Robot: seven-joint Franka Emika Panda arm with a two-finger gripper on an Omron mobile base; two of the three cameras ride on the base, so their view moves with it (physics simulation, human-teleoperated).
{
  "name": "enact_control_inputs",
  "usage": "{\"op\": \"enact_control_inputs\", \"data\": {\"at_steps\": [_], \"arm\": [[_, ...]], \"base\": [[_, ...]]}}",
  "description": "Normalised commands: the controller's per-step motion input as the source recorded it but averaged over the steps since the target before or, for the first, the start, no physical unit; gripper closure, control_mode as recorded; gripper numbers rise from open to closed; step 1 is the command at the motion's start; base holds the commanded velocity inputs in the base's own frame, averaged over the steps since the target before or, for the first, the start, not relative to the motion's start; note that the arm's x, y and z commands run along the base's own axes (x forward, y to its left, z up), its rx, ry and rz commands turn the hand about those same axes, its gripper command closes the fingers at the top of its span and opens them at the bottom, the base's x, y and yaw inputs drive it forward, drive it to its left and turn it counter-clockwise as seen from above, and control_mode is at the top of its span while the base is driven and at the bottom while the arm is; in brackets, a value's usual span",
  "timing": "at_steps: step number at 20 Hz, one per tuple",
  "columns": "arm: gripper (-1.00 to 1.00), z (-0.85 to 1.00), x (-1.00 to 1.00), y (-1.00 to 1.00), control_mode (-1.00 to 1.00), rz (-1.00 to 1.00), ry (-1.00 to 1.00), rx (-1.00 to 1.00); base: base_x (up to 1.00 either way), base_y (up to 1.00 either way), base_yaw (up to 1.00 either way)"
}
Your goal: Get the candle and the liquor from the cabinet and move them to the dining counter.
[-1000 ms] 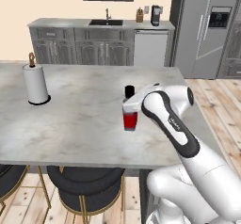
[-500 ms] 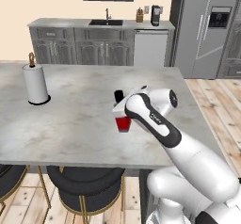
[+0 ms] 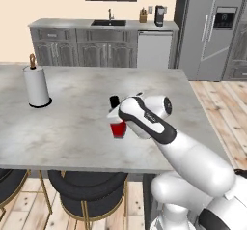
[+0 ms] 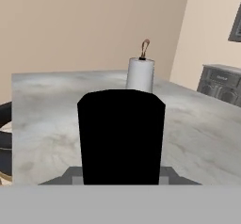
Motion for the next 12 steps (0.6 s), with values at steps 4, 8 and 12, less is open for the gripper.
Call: {"op": "enact_control_inputs", "data": {"at_steps": [4, 8, 12], "arm": [[1.0, -0.29, 0.05, 0.15, -1.0, 0.0, 0.0, 0.07], [1.0, -0.25, 0.11, -0.01, -1.0, 0.0, 0.0, 0.01], [1.0, -0.27, 0.12, 0.0, -1.0, 0.0, 0.0, 0.0]], "base": [[0.0, 0.0, 0.0], [0.0, 0.0, 0.0], [0.0, 0.0, 0.0]]}}
